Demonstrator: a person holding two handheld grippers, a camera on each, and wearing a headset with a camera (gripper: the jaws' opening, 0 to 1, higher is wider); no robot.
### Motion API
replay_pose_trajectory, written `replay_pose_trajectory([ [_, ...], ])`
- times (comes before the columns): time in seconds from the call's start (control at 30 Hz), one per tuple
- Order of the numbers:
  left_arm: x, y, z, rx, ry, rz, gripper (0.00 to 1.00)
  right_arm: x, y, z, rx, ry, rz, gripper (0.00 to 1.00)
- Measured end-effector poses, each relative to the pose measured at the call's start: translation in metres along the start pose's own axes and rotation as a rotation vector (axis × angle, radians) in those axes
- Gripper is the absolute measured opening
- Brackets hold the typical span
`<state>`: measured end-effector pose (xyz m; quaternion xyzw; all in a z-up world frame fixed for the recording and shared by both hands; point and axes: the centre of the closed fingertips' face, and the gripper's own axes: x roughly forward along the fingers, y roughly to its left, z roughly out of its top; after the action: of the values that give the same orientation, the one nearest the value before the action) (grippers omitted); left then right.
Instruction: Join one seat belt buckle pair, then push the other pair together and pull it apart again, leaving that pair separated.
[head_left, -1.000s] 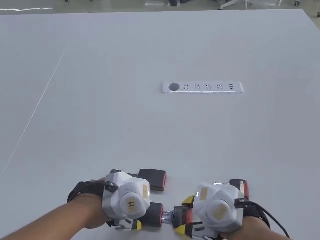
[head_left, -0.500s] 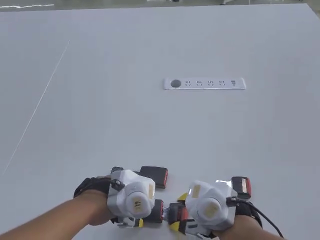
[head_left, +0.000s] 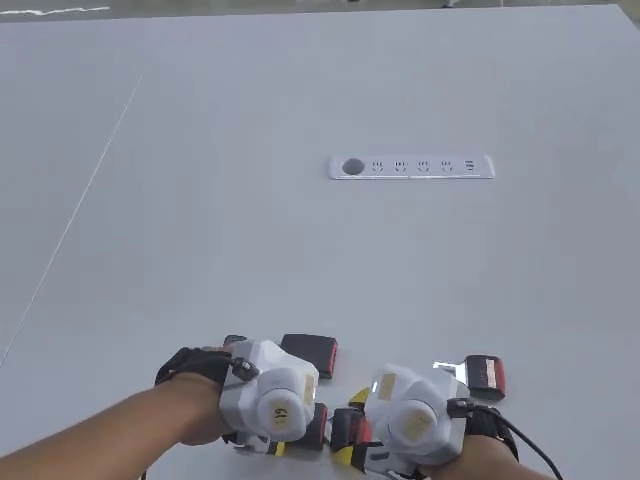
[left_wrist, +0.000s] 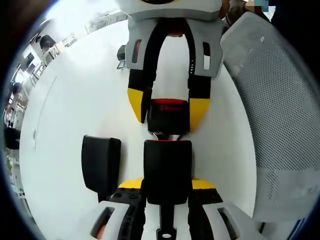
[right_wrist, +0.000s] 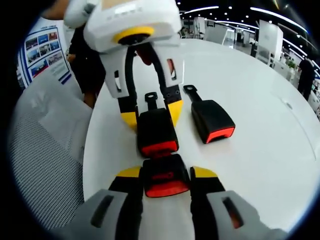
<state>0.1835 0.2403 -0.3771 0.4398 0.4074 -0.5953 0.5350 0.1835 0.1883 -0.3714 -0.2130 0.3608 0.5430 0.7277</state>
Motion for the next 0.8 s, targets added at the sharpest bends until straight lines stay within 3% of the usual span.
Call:
replay_pose_trajectory([
  [0.33,-0.0004,-0.0001,-0.0011,0.003,0.003,0.004,0.33,0.0002,0.0016,-0.0003,-0.02,0.008,0.004,0.36],
  [0.8,-0.0003,0.0008,-0.0049,0.021,-0.083,-0.002,0.33,-0.0025,0.0044,-0.0019,-0.083,-0.025,-0.002,0.35],
])
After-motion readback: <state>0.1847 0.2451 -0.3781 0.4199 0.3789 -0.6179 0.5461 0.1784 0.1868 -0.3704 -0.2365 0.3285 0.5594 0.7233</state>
